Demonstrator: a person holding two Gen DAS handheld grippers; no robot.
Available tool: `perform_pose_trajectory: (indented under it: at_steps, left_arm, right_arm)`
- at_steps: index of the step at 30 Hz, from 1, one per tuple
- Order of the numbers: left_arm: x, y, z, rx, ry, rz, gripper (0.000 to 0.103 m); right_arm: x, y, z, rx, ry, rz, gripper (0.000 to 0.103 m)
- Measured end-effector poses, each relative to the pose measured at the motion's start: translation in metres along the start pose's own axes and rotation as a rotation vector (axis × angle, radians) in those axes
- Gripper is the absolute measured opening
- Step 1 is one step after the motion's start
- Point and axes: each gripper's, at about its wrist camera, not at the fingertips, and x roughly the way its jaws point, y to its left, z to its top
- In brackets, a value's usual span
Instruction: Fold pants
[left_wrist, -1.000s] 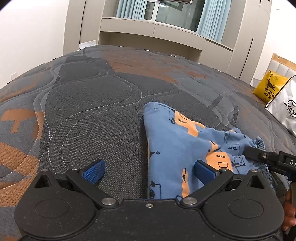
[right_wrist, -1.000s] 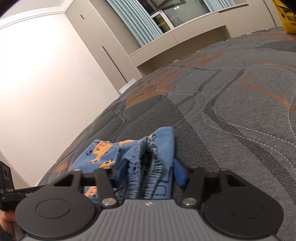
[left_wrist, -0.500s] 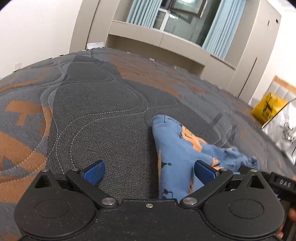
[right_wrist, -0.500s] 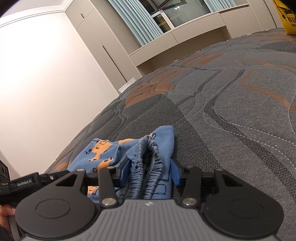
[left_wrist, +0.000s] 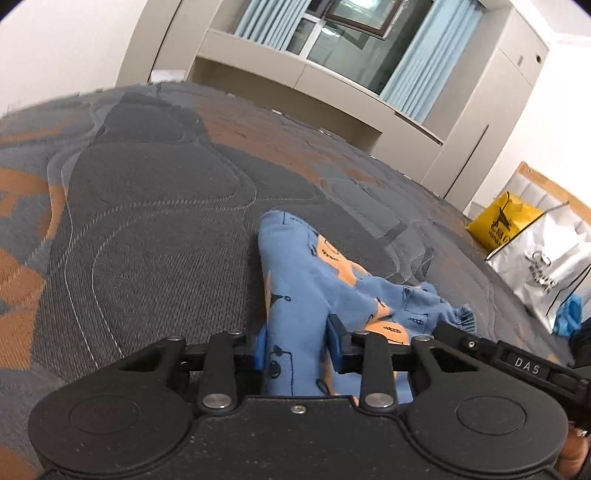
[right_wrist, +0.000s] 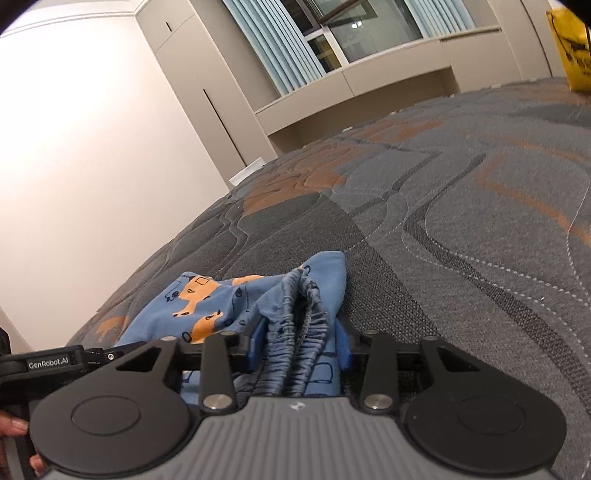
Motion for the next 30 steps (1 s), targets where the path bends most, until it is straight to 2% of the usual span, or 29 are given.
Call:
perform_pose_trajectory:
  at_steps: [4, 9, 16, 22, 27, 30]
  left_arm:
    - [-0.003, -0.005, 0.008, 0.033, -0.018, -0.022, 0.026]
    - [-0.007, -0.005, 0.029, 0.09, -0.066, -0.036, 0.024]
    - [0.001, 0.009, 0.085, 0.131, -0.144, -0.003, 0.024]
    - [0.032, 0.036, 0.112, 0.089, -0.105, 0.027, 0.024]
    - [0.063, 0.061, 0.105, 0.033, -0.019, 0.046, 0.024]
    - [0.066, 0.07, 0.098, 0.014, -0.013, 0.042, 0.025]
  right_arm:
    - [-0.005, 0.014, 0.0, -0.037, -0.025, -0.021, 0.024]
    - [-0.004, 0.032, 0.009, -0.082, -0.045, -0.027, 0.022]
    - [0.027, 0.064, 0.056, -0.163, -0.091, 0.015, 0.021]
    - [0.084, 0.069, 0.086, -0.15, -0.051, 0.05, 0.021]
    - [0.121, 0.058, 0.079, -0.155, 0.02, 0.029, 0.022]
    - [0.127, 0.052, 0.071, -0.151, 0.034, 0.014, 0.022]
